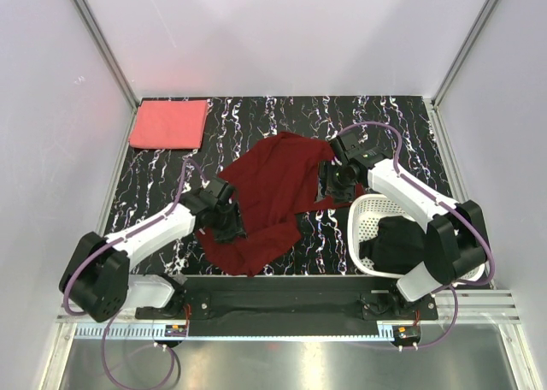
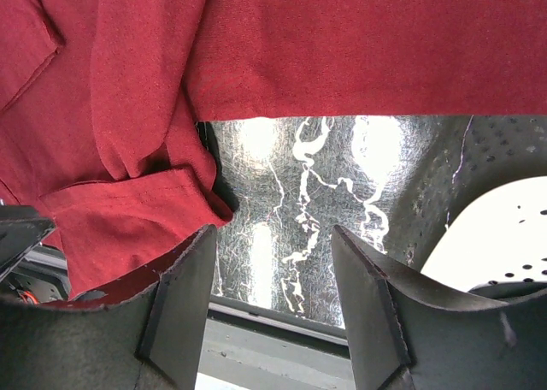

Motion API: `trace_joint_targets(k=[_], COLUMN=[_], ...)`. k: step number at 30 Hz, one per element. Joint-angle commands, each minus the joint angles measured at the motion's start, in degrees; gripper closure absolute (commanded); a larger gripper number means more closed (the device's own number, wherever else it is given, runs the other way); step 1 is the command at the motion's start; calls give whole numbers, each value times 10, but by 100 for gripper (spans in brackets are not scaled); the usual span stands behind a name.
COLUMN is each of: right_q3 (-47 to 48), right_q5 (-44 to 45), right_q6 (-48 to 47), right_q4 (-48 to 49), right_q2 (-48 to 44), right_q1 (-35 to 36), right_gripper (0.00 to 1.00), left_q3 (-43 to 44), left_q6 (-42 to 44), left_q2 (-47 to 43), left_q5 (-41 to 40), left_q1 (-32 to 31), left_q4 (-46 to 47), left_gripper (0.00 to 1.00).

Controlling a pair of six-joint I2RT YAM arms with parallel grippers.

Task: Fold and stack the t-shirts
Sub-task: Flatten the tshirt out

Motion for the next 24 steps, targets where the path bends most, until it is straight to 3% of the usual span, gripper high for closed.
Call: trace_joint_targets(k=[1, 9, 24], right_q3=[19, 14, 9], right_q5=[-1, 3, 0], right_q6=[-9, -13, -13], right_q4=[-7, -7, -8], right_q2=[-22, -33, -38], right_q1=[-3, -11, -16], right_gripper=[37, 37, 37], left_q3=[3, 8, -6], left_q6=[-18, -12, -19], left_q2=[27, 21, 65], left_q5=[10, -31, 18], left_q1=[8, 9, 17], left_q4=[36, 4, 70], left_gripper=[53, 53, 55])
